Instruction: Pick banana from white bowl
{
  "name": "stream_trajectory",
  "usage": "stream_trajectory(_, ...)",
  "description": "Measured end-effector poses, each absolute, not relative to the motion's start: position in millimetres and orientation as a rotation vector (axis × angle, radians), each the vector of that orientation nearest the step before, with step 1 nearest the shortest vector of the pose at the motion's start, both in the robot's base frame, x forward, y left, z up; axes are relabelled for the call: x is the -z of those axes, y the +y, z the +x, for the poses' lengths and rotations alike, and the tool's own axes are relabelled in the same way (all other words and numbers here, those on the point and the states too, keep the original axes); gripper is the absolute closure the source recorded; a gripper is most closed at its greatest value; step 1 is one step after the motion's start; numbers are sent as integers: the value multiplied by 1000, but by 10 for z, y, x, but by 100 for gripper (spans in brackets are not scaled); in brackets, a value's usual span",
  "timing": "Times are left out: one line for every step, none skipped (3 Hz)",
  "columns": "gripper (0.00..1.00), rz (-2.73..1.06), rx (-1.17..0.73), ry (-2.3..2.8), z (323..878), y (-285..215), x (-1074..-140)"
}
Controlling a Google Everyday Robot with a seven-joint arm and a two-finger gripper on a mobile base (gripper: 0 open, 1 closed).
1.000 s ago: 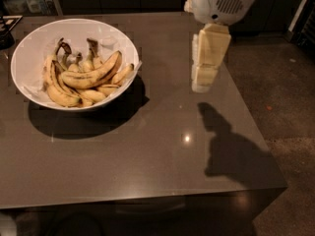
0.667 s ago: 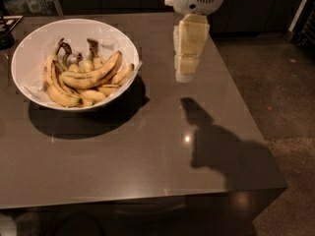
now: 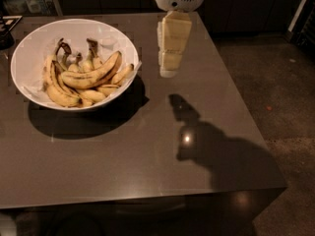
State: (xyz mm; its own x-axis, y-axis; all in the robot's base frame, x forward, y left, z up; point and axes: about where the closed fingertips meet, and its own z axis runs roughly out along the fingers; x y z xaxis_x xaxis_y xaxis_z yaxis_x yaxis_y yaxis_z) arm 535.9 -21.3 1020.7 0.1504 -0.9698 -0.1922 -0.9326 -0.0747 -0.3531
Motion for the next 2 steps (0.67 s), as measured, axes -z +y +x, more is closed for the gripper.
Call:
stream_trajectory(0,-2106,121,1778,5554,65,-10069)
stream_trajectory(0,-2204,138,1737,5660,331,-9854)
